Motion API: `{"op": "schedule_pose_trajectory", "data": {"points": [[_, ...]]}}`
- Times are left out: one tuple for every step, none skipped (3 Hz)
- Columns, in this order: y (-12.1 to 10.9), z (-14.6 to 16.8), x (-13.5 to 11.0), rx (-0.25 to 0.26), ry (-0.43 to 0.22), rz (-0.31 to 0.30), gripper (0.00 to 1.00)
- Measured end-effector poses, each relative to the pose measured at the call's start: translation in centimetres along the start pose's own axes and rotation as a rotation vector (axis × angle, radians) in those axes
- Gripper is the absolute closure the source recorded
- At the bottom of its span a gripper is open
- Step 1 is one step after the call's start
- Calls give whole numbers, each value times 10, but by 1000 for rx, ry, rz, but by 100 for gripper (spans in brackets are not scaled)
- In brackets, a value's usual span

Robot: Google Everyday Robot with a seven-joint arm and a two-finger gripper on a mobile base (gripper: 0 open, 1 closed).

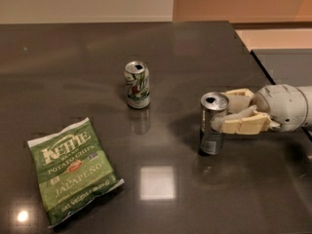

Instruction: Place redbull can upright

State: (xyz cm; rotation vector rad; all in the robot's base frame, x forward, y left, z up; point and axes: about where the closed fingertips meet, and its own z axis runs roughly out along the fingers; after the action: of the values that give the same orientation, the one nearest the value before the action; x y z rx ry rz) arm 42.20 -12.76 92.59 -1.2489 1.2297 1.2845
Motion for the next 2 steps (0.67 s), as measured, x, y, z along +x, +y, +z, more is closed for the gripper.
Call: {"op": "schedule_pose_trajectory", "data": {"points": [[-1, -4, 3, -8, -41, -5, 100], [-2, -8, 5, -12, -80, -20, 82]]}}
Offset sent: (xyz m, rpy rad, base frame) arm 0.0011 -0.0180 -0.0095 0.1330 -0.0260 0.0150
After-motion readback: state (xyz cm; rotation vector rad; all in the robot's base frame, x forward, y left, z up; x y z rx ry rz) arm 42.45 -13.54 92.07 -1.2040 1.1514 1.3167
